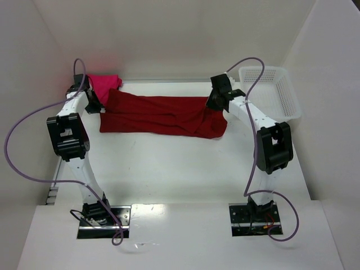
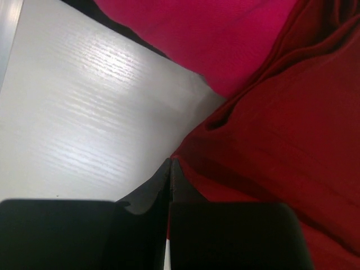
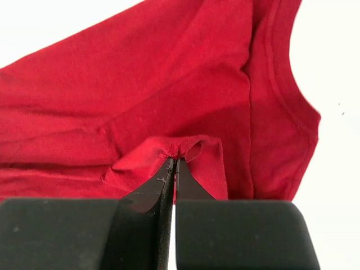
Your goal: Fold and stack the t-shirts
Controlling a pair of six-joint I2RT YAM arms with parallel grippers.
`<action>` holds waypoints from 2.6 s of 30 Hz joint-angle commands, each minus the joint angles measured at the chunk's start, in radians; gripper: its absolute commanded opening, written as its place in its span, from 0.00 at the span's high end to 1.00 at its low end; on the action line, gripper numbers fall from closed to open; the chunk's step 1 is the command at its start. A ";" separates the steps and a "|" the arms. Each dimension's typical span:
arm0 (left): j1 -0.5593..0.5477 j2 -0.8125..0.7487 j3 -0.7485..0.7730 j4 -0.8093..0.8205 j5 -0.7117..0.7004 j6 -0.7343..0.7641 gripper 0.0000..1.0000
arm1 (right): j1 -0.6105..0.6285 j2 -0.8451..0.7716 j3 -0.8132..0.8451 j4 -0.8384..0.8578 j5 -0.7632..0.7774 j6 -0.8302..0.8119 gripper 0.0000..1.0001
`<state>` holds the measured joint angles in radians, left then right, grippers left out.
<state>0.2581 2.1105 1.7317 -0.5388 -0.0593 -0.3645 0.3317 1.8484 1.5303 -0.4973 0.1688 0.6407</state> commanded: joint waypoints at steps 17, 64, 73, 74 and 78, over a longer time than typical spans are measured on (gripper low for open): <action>-0.011 0.101 0.154 -0.001 -0.013 0.018 1.00 | -0.066 0.129 0.188 0.055 -0.025 -0.070 1.00; -0.128 -0.030 0.163 0.033 0.254 0.030 0.23 | -0.076 0.649 0.844 -0.084 -0.045 -0.082 0.57; -0.161 -0.040 0.088 0.051 0.282 0.039 0.21 | -0.076 0.468 0.621 -0.054 -0.105 -0.116 0.10; -0.161 -0.040 0.077 0.051 0.282 0.039 0.21 | -0.076 0.425 0.593 -0.053 -0.117 -0.116 0.10; -0.171 -0.049 0.054 0.062 0.302 0.039 0.21 | -0.053 0.349 0.455 -0.063 -0.144 -0.116 0.10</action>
<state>0.0887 2.0964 1.8057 -0.5064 0.2070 -0.3420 0.2665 2.3413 2.0449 -0.5671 0.0608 0.5381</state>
